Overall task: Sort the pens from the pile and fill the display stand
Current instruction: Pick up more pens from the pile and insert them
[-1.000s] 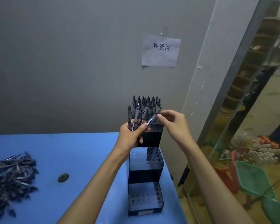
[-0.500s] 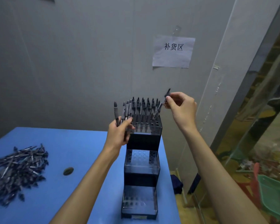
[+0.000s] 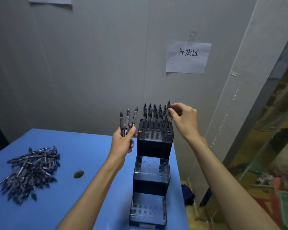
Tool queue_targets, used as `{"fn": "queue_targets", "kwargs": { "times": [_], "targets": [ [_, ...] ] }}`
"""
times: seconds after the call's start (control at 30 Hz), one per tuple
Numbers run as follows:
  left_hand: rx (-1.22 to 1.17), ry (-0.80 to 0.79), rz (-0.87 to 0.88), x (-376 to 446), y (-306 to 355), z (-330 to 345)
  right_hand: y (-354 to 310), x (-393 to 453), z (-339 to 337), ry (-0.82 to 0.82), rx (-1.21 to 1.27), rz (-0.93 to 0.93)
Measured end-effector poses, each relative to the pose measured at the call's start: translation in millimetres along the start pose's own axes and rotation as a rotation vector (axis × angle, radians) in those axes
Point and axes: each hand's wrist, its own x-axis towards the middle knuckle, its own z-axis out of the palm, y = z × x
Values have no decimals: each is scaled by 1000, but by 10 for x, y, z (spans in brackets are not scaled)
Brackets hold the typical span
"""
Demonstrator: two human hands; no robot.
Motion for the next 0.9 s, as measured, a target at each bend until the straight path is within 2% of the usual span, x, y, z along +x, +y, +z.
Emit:
{"fn": "queue_targets", "kwargs": {
  "times": [0.13, 0.3, 0.43, 0.63, 0.77, 0.9],
  "targets": [
    [3, -18, 9, -31, -6, 6, 14, -8, 4, 1, -29, 24],
    [-18, -42, -16, -29, 4, 28, 36, -133, 80, -119, -74, 73],
    [-25, -52, -22, -37, 8, 34, 65, -216, 114, -96, -61, 114],
    [-39, -50, -15, -45, 24, 95, 62, -177, 32, -83, -104, 79],
    [18, -56, 10, -52, 48, 158, 19, -182, -52, 41, -45, 8],
    [72, -53, -2, -10, 67, 232, -137, -209, -64, 54, -92, -272]
  ]
}}
